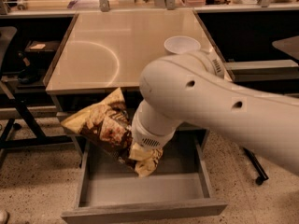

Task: Pick brown chip bag from middle drawer and place on counter

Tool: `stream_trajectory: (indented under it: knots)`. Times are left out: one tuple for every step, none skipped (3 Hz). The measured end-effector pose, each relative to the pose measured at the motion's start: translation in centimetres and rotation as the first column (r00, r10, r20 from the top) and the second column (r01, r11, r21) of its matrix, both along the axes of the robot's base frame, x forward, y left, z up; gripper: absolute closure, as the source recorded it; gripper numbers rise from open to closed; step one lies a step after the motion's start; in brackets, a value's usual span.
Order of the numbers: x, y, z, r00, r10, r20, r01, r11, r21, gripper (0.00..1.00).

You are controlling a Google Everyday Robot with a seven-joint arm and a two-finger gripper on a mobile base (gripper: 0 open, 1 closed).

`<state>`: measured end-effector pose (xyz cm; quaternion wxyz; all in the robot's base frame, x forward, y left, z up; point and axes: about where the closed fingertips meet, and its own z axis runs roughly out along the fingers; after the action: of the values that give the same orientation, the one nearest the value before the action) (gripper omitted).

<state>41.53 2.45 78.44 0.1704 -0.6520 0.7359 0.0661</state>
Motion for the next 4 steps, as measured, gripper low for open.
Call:
stream_trajectory:
  knots:
    - [4.1, 0.7, 4.5, 0.9985, 0.015, 0.052, -0.014, 1.000, -0.006, 1.00]
    - [8.7, 1.6, 9.0, 0.9930, 0.036, 0.112, -0.034, 0.999, -0.020, 1.00]
    - [13.2, 2.3, 11.9, 0.9893, 0.041, 0.140, -0.038, 0.999, -0.025, 1.00]
    - [17.5, 3.5, 13.1, 0.9888, 0.049, 0.141, -0.048, 0.999, -0.013, 1.00]
